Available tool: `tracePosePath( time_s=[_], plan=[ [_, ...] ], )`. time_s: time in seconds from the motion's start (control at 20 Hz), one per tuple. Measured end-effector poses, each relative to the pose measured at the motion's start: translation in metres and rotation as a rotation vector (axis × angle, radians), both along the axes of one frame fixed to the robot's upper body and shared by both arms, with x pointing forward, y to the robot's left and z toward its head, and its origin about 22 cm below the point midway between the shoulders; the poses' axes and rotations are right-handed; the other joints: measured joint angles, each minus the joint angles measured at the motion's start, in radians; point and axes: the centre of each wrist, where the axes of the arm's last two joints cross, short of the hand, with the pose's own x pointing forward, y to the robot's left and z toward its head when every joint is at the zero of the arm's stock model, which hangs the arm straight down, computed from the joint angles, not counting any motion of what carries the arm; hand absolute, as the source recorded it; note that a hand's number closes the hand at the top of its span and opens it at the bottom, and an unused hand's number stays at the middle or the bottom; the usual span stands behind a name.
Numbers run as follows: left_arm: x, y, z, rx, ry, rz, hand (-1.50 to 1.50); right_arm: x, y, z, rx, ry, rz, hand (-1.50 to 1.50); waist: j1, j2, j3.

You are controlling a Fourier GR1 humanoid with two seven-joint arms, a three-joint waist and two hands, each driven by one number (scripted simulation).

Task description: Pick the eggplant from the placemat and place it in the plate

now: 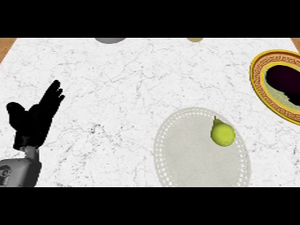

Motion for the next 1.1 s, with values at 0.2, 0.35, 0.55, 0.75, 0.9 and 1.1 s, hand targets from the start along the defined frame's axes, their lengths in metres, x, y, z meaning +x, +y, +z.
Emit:
tracePosePath(
  time_s=[0.2, 0.35, 0.55, 0.75, 0.9, 1.1],
  plan=[
    [-0.001, 0.004, 0.001, 0.004, -0.005, -0.003, 0.00, 0.012, -0.031, -0.009, -0.010, 0.021, -0.039, 1.50, 0.006, 0.002, 0.000],
    [0.002, -0.003, -0.001, 0.000, -0.007, -0.014, 0.00, 0.016, -0.052, -0.018, -0.050, 0.069, -0.059, 1.50, 0.012, 0.005, 0.001],
    [0.004, -0.013, -0.002, 0.002, -0.006, -0.025, 0.00, 0.016, -0.071, -0.030, -0.063, 0.177, -0.039, 1.50, 0.021, 0.008, 0.002],
    [0.007, -0.013, 0.000, 0.004, -0.012, -0.028, 0.00, 0.012, -0.090, -0.035, 0.003, 0.288, -0.006, -1.50, 0.028, 0.012, 0.003],
    [0.007, -0.017, 0.000, 0.001, -0.017, -0.031, 0.00, 0.014, -0.093, -0.037, 0.023, 0.292, 0.051, -1.50, 0.032, 0.013, 0.003],
    [0.011, -0.016, 0.006, -0.003, -0.018, -0.027, 0.00, 0.013, -0.100, -0.033, 0.049, 0.174, 0.108, -1.50, 0.030, 0.012, 0.004]
  ],
)
